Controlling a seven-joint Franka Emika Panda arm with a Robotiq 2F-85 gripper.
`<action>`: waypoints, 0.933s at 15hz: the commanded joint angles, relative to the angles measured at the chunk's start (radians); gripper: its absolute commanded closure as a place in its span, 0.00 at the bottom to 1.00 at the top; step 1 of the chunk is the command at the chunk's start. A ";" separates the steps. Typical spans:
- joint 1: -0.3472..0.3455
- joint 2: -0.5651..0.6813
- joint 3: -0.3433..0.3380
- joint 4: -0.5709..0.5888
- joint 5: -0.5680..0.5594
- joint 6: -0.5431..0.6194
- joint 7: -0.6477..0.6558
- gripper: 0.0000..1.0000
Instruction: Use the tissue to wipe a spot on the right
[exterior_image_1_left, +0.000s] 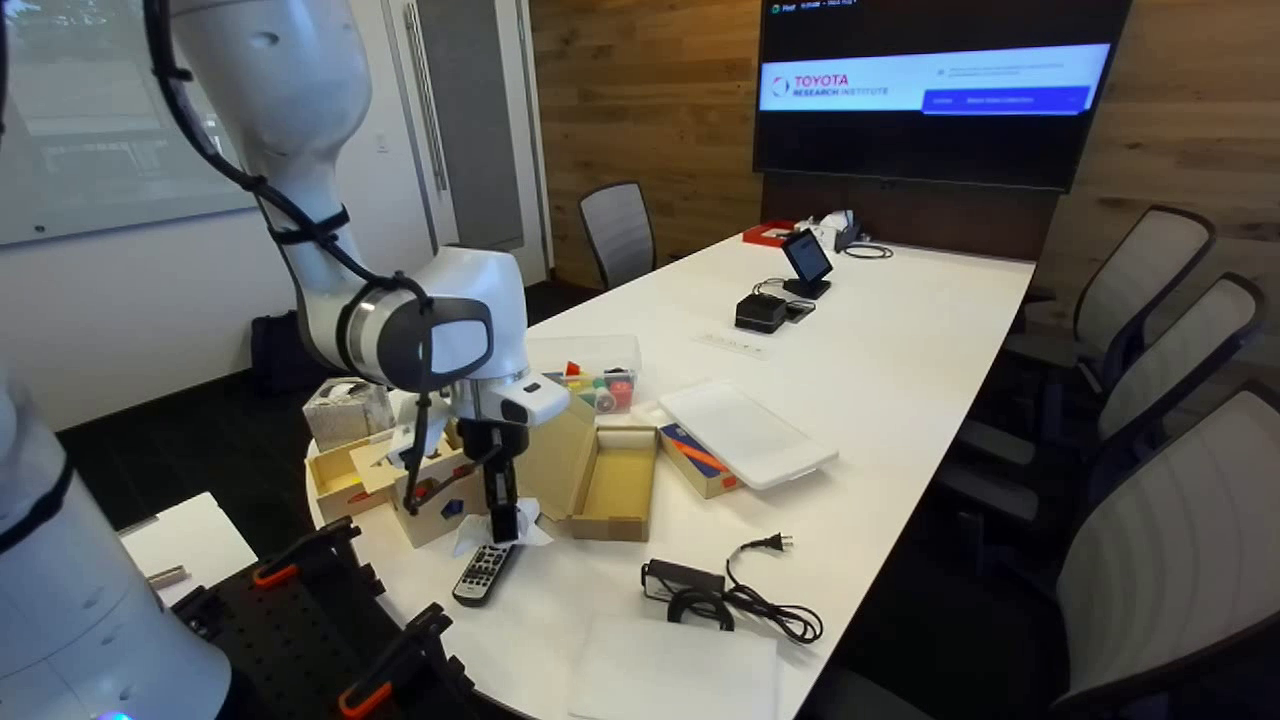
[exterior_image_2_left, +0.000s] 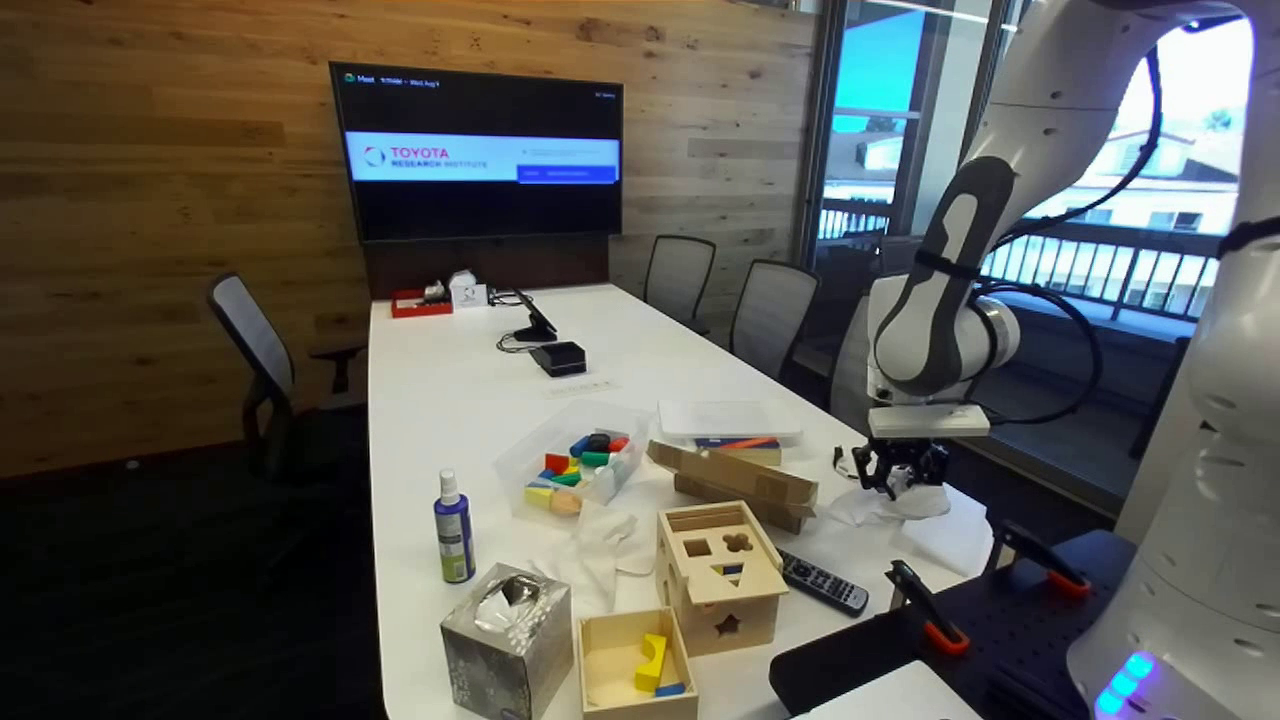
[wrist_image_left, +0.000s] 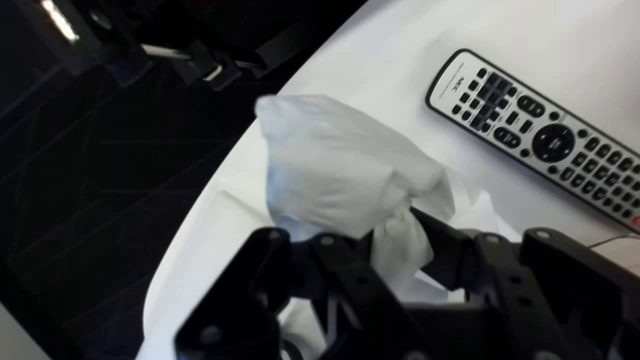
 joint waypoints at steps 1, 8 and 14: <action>0.020 0.170 -0.017 0.075 0.084 0.077 0.022 0.98; -0.021 0.431 0.114 0.204 0.378 0.138 -0.063 0.98; 0.004 0.540 0.109 0.254 0.500 0.157 -0.043 0.98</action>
